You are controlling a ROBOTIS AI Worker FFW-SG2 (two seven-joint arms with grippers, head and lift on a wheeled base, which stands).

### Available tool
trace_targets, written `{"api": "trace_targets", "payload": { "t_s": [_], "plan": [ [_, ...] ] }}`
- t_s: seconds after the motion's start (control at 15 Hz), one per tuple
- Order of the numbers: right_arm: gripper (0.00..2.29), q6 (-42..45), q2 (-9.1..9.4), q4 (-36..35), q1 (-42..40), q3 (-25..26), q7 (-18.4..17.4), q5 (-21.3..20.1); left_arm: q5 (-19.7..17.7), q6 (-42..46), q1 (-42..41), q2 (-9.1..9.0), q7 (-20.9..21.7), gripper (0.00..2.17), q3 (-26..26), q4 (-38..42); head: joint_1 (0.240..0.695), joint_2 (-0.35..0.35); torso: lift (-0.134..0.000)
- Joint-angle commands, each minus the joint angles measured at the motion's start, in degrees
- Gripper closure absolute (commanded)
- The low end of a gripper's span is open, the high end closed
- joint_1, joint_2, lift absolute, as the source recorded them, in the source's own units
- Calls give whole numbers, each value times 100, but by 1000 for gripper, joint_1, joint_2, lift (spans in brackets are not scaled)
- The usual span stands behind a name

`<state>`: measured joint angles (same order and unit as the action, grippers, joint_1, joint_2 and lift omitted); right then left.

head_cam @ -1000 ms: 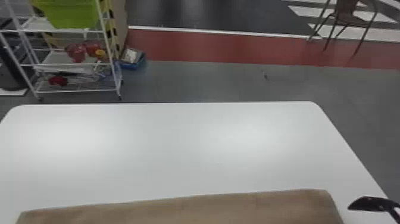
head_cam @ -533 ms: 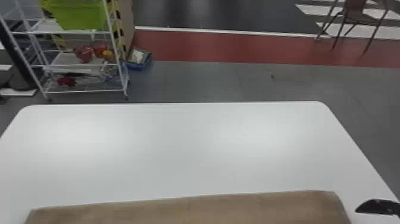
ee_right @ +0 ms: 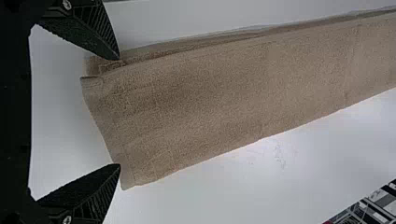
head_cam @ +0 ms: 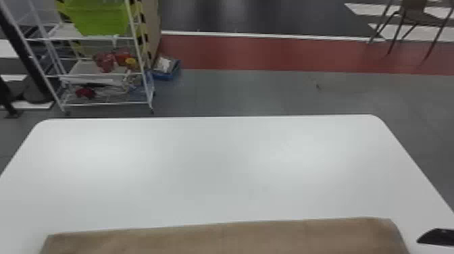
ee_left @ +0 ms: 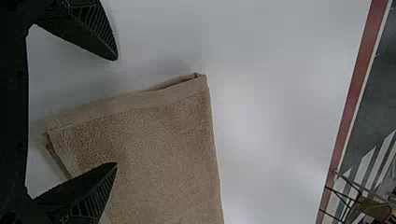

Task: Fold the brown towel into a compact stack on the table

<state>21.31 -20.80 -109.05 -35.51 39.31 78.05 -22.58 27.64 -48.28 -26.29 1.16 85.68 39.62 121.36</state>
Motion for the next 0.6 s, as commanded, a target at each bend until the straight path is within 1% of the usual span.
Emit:
{"api": "trace_targets", "payload": {
  "t_s": [0.0,0.07,0.13,0.27,0.33,0.4,0.47,0.53],
  "plan": [
    [63,0,-12,24,0,-2,28,8,110,-143,10,16,-25,80,-174,-87,695,-63,-119],
    [63,0,-12,24,0,-11,28,17,137,-160,36,60,-51,80,-235,-139,695,-71,-119],
    [63,0,-12,24,0,-11,28,17,260,-160,80,60,-60,110,-261,-183,695,-76,-119],
    [63,0,-12,24,9,-11,28,17,260,-160,98,156,107,424,-305,-236,695,-79,-119],
    [63,0,-12,33,17,-20,28,8,260,-90,98,148,186,674,-314,-236,695,-81,-119],
    [63,17,-12,41,17,-20,28,8,260,15,98,148,265,876,-314,-236,695,-85,-119],
    [63,35,-3,50,26,-20,28,0,233,86,98,156,335,1376,-314,-227,695,-94,-119],
    [63,52,6,59,26,-20,28,-18,225,367,98,148,406,1878,-270,-218,695,-100,-119]
  ]
}}
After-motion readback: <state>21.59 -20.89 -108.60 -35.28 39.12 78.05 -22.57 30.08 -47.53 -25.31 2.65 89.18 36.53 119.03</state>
